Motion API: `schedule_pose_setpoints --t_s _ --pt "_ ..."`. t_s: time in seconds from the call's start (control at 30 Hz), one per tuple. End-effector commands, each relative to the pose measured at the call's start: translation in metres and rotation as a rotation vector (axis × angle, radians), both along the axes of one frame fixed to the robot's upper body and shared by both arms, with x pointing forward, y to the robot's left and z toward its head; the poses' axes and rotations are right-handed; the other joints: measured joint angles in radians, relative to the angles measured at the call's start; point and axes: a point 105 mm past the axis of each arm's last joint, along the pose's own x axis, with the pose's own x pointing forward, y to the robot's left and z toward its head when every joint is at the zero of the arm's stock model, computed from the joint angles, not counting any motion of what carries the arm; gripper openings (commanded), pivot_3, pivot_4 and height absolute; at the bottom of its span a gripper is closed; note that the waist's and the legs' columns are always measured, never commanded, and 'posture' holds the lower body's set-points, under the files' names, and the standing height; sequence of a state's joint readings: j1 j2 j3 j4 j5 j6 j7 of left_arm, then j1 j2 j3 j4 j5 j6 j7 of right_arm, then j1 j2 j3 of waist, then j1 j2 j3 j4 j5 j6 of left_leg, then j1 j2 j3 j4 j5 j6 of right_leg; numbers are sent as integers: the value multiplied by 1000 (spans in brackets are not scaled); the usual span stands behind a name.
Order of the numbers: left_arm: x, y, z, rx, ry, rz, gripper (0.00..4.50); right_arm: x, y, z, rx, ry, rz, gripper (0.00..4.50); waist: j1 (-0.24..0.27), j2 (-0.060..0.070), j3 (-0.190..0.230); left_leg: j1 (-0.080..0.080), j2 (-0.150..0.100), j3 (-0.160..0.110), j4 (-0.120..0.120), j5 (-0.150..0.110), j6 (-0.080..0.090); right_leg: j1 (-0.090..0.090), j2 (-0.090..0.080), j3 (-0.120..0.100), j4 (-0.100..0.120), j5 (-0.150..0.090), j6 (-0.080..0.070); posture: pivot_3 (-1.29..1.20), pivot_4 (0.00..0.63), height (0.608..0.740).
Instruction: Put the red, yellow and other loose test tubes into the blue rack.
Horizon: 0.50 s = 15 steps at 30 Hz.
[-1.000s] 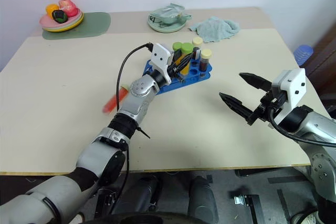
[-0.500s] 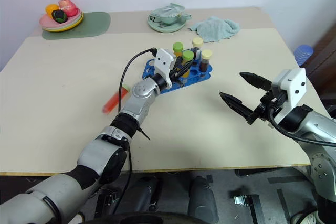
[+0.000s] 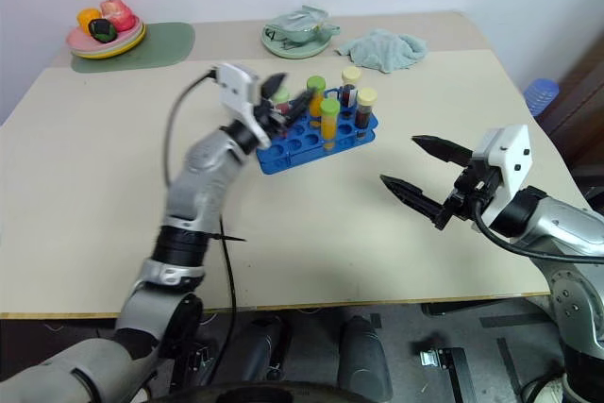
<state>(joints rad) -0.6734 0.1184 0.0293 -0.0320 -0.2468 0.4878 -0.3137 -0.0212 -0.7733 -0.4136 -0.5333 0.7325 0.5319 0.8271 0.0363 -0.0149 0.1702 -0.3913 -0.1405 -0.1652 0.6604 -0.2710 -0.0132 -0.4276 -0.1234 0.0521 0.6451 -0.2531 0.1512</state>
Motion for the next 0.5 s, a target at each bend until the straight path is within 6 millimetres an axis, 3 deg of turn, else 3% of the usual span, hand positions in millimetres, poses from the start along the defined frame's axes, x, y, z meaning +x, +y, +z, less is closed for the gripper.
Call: schedule_pose_setpoints --t_s 0.03,0.07,0.13,0.2,0.37,0.5 --pt "-11 32 12 45 160 66 3526 3 3 8 5 -40 44 4186 1 0 0 0 0 0 0 0 0 0 0 0 0 0 0 0 150 740" --pt "-14 42 14 95 200 64 3526 6 4 7 9 -40 53 4186 2 0 0 0 0 0 1 0 0 0 0 0 0 0 0 0 150 740" --pt "-17 72 1 295 500 67 3526 13 8 3 25 -42 87 4186 0 -3 2 0 0 -1 1 0 0 0 1 -1 2 0 0 0 150 740" --pt "-26 91 -3 367 686 55 3526 18 12 0 35 -47 110 4186 -5 -3 2 -1 0 -2 1 -2 2 0 2 -2 1 0 0 0 150 740" --pt "-28 114 -31 484 941 98 3526 25 21 -3 45 -61 152 4186 -5 -1 1 1 0 -2 1 -1 -2 1 1 -1 1 0 0 0 150 740" --pt "-26 118 -48 557 1025 109 3526 26 24 -4 44 -70 159 4186 -13 -2 2 0 0 -3 1 0 -3 -1 2 -1 1 0 0 0 150 740"
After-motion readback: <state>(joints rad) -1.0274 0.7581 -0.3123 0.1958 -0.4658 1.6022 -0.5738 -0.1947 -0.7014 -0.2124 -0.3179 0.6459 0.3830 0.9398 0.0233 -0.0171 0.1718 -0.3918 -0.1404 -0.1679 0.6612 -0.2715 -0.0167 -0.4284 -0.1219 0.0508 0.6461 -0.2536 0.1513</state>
